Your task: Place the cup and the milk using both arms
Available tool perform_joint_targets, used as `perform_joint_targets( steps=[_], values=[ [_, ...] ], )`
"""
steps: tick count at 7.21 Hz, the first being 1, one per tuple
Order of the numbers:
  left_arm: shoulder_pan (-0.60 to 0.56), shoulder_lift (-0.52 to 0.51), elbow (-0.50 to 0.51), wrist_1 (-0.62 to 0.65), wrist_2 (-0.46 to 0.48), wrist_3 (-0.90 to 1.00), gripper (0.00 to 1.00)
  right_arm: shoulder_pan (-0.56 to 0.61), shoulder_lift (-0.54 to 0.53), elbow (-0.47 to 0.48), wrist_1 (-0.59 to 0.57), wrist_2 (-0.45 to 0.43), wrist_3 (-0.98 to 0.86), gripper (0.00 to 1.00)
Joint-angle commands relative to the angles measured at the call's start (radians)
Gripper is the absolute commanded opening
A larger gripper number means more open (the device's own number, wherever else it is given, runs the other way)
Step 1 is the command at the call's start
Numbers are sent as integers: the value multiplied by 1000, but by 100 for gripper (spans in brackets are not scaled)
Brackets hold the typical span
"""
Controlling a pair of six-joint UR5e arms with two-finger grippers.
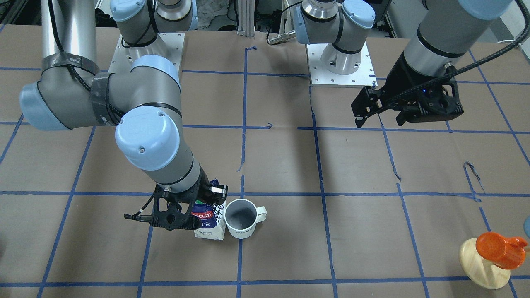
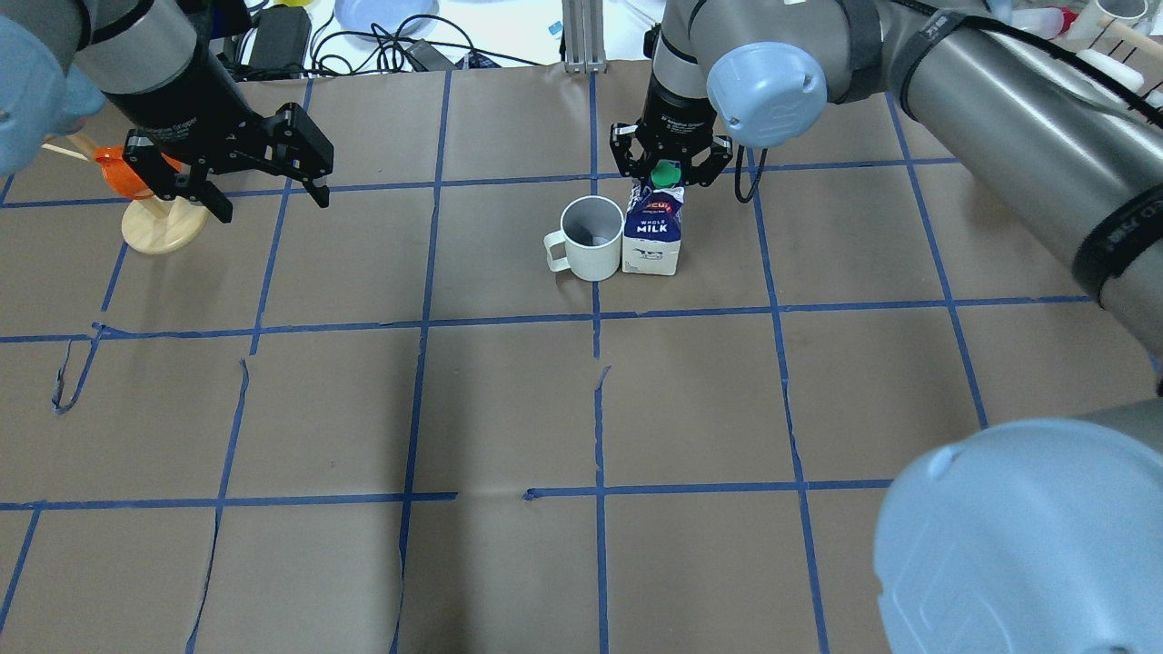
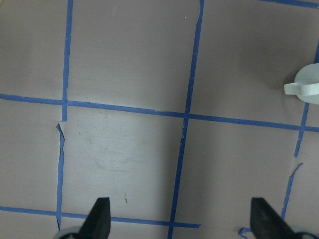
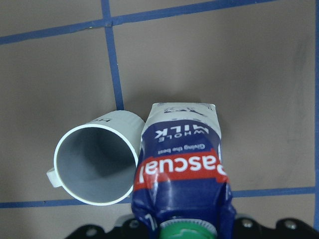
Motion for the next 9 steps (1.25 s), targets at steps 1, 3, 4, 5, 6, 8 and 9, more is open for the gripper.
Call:
perform_joint_targets(
  steps=[1, 3, 4, 5, 6, 8, 9],
  values=[
    [-14, 21, -23, 10, 0, 2, 100, 2, 11, -1, -11, -1, -19, 37],
    [-3, 13, -27, 47, 3, 0, 100, 1, 13, -1, -12, -14, -24, 100],
    [-5, 16, -44, 52, 2, 2, 100, -1, 4, -2, -10, -36, -27, 100],
    [-11, 25, -53, 53, 2, 2, 100, -16, -46, -2, 11, -49, -48, 100],
    [-11, 27, -53, 53, 2, 3, 100, -41, -136, 13, 53, -53, -91, 100],
    [-11, 30, -53, 53, 3, 8, 100, -148, -287, 46, 172, -57, -236, 100],
    [-11, 32, -53, 53, 5, 14, 100, -192, -371, 103, 179, -57, -308, 100]
  ],
)
